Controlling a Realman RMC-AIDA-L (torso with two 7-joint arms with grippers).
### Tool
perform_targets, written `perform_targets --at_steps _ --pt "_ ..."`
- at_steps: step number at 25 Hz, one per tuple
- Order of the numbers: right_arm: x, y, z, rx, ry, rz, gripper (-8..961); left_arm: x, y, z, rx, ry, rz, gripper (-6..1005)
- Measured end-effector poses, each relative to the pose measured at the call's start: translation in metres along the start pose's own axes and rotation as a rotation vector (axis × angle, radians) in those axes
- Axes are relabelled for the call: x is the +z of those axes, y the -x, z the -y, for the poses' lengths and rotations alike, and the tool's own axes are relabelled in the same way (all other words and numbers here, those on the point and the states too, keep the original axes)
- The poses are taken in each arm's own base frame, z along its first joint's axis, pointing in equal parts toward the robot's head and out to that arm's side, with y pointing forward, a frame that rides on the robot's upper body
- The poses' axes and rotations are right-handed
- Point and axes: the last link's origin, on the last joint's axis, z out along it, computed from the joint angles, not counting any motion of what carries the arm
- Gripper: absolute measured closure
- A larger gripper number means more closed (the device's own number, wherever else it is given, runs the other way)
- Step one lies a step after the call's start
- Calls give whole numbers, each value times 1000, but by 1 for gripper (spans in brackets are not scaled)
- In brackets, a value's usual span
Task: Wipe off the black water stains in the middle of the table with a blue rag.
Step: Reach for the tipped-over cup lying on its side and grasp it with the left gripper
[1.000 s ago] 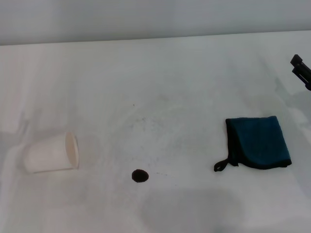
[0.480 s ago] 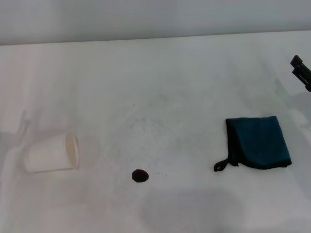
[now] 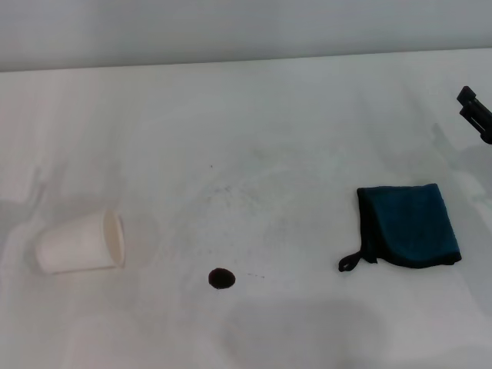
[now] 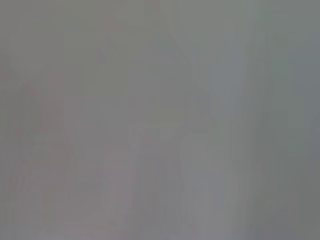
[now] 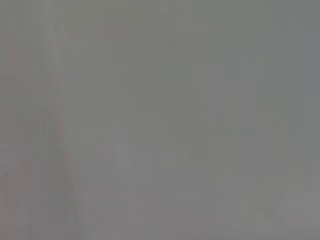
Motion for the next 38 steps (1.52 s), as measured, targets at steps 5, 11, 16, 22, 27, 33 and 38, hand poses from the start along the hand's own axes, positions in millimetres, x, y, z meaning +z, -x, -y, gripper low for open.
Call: perform_targets --at_steps 5,11,16,22,27,33,38 --pt "0 0 0 0 -1 -1 124 5 -1 1 6 15 7 113" --pt "0 -1 0 -1 -3 -5 125 12 1 3 1 47 37 113" --pt "-1 -2 0 -1 -5 -8 125 15 1 3 2 76 46 113" --pt "-2 -2 1 -1 -7 -9 124 20 -2 15 12 97 64 113" --pt "-1 -1 1 -4 -5 -6 124 30 -8 28 27 134 98 114" --pt "0 0 1 -6 -4 -5 124 45 -19 41 49 192 144 114" --pt "2 1 0 -8 -1 -2 124 58 -34 53 59 245 178 114"
